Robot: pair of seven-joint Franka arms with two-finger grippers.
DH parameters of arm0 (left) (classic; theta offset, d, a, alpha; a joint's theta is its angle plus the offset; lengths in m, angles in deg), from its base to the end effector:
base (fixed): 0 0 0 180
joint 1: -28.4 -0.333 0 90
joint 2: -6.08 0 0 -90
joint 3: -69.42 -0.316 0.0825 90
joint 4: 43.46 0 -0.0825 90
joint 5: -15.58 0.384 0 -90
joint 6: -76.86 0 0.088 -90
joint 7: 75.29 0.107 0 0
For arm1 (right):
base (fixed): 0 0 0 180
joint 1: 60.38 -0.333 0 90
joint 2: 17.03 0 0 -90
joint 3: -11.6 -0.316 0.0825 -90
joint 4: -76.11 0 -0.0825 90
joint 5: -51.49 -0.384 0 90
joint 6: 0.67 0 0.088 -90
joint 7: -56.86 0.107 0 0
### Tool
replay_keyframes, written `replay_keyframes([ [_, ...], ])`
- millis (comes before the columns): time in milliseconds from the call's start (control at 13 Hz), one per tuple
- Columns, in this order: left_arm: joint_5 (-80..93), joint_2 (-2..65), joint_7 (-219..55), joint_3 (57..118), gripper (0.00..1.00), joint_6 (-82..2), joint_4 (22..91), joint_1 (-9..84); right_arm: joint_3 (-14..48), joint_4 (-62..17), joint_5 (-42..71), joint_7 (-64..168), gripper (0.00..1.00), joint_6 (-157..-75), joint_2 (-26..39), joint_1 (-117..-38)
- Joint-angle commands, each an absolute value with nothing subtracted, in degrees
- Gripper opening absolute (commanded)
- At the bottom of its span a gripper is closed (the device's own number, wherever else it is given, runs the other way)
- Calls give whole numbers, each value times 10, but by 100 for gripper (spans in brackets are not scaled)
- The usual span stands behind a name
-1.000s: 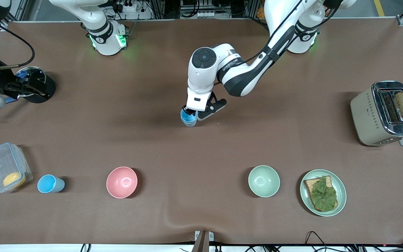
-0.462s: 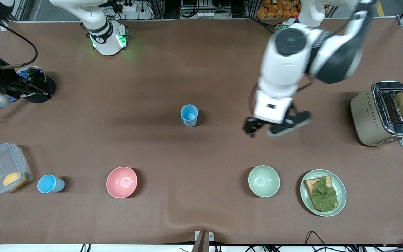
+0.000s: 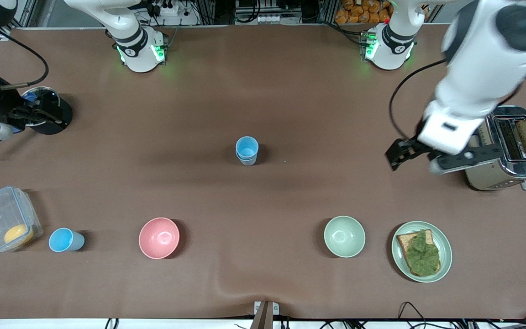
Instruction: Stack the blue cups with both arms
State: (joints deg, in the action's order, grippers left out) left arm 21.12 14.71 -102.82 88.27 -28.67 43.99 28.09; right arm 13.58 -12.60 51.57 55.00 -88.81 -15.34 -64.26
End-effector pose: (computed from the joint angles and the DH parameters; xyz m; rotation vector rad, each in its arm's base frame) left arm 0.5967 -0.1767 0.5880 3.0966 0.2276 0.2765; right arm 0.5597 0.0187 0.6159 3.1369 0.1029 -0.0619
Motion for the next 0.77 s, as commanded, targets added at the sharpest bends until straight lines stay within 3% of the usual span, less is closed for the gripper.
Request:
replay_keyframes([
  [0,184,107,-914,839,100,-252,457,279,131,-109,515,478,100,-885,-136,-600],
  [231,193,97,-864,759,100,-204,457,323,131,-106,519,430,100,-885,-127,-590],
  [692,186,92,-814,755,100,-187,456,290,130,-102,516,435,100,-883,-127,-593],
])
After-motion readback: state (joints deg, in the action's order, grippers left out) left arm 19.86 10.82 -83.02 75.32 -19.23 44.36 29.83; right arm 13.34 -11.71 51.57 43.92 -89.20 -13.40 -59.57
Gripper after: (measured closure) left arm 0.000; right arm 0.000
